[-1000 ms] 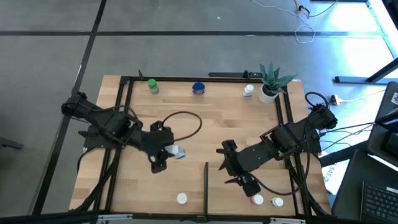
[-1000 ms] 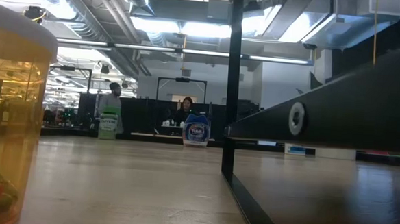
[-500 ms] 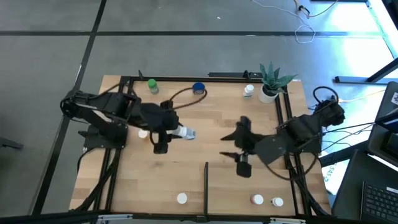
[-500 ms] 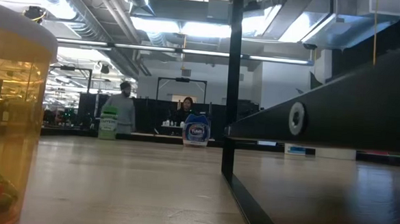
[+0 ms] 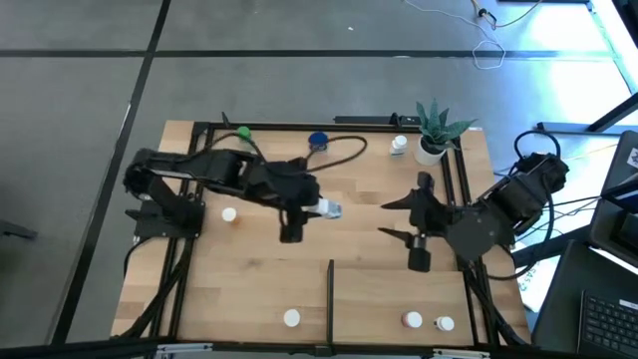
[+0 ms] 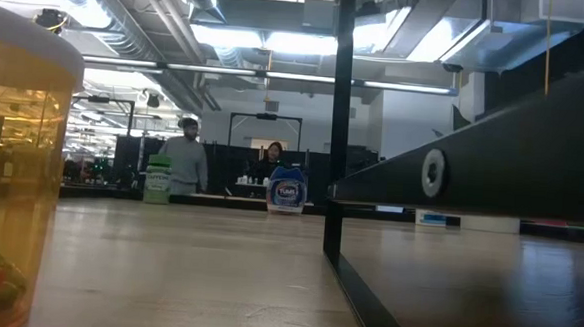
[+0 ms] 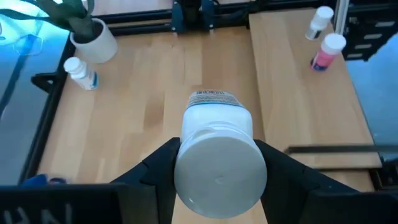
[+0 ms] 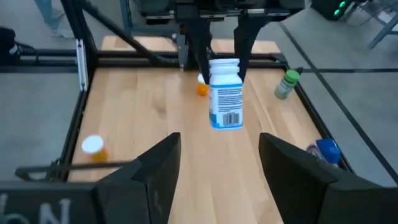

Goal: Pick and place medicine bottles onto shelf by color
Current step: Put the bottom left white pill bottle onto the shelf

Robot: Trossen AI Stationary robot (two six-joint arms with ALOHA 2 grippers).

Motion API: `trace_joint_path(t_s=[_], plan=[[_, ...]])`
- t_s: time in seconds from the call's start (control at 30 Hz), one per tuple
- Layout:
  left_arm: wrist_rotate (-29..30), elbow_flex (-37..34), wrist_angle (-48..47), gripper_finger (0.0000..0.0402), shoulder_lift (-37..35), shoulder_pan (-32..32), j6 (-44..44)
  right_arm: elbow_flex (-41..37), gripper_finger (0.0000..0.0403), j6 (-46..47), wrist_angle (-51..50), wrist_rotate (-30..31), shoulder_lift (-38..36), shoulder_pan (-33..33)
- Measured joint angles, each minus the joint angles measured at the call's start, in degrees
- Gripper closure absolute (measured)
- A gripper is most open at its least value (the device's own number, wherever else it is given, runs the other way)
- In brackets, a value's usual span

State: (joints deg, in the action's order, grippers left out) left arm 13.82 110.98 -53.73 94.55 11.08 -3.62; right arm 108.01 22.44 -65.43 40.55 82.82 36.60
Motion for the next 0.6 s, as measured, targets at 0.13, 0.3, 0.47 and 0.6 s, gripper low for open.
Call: trace_joint_path(t_s=[0.13, 0.3, 0.47, 0.6], plan=[[-1.4, 2.9, 0.3, 0.0237, 3.8, 1.3, -0.9, 0.0, 0.0185, 1.4, -3.6, -0.3, -2.2, 0.0], [-2.0, 6.4, 0.8, 0.0237, 8.8, 3.4, -2.3, -1.1, 0.0185, 1.3, -4.3, -4.3, -4.1, 0.0], [-1.1, 8.0, 0.4, 0.0237, 11.6, 5.0, -3.3, -4.3, 0.0185, 1.4, -4.3, -9.6, -4.3, 0.0], [0.2, 8.2, 1.1, 0.0237, 11.8, 5.1, -6.3, -6.3, 0.0185, 2.7, -3.8, -10.3, -3.2, 0.0]])
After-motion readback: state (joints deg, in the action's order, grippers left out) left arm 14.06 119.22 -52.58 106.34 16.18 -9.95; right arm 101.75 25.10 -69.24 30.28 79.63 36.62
